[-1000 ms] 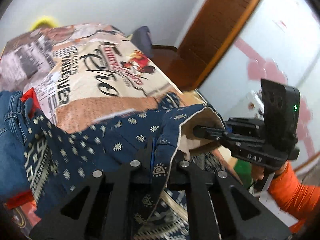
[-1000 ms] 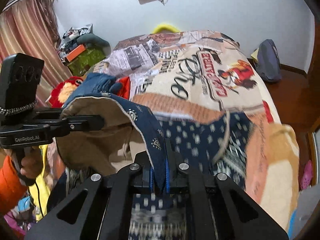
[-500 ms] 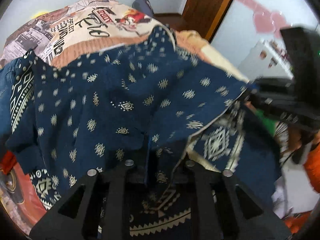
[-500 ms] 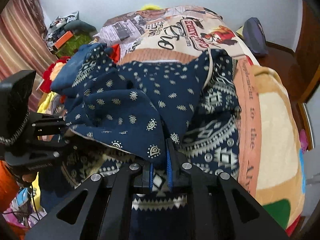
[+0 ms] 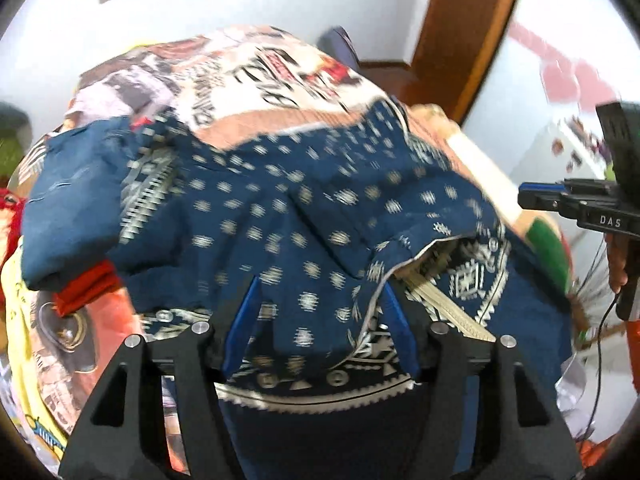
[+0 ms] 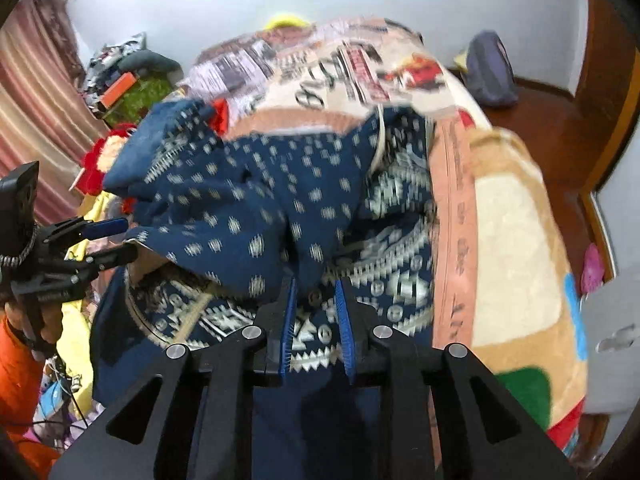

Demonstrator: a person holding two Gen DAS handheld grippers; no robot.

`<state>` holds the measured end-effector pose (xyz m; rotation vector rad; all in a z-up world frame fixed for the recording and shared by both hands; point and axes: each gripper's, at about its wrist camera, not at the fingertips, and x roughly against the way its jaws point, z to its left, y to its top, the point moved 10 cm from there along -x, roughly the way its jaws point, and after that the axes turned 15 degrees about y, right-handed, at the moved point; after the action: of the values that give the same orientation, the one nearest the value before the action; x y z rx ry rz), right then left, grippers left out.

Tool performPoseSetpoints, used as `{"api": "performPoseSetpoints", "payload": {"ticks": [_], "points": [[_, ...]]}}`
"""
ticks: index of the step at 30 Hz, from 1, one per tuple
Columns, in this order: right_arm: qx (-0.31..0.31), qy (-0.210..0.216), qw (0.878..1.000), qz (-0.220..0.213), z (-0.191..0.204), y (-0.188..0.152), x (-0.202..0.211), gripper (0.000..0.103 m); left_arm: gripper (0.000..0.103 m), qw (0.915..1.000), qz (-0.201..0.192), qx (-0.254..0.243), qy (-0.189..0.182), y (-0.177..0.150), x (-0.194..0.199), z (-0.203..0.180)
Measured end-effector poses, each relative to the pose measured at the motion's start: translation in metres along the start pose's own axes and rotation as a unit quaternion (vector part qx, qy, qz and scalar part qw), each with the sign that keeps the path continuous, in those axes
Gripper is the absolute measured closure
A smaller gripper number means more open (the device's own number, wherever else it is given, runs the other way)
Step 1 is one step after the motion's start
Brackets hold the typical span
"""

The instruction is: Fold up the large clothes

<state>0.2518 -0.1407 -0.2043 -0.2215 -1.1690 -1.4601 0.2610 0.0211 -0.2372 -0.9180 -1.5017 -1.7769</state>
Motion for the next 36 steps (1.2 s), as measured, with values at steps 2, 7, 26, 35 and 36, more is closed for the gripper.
{"api": "performPoseSetpoints", "payload": {"ticks": [2,7,26,35,36], "points": [[0.013,-0.002,1.0,-0.01,0.005,0.015,0.003,0.078,0.038,0.9997,-0.013,0.014,0.018,0.007,0.008,0.018],[0.03,0.008,0.999,-0.034,0.021,0.047,-0.023,0.055,0.036,0.9948,-0.023,0.067,0.074,0.017,0.008,0.073],[-0.02,0.0,1.0,0.014,-0.025,0.039,-0.078,0.05,0.036,0.9826,0.035,0.159,0.089,0.025,-0.067,0.154],[-0.065,-0.048,0.996,-0.037,-0.088,0.08,-0.063,0.05,0.038,0.9802,0.061,0.183,0.047,0.06,-0.12,0.158],[-0.072,-0.05,0.995,-0.037,-0.096,0.082,-0.066,0.05,0.041,0.9801,0.065,0.183,0.042,0.06,-0.126,0.156]]}}
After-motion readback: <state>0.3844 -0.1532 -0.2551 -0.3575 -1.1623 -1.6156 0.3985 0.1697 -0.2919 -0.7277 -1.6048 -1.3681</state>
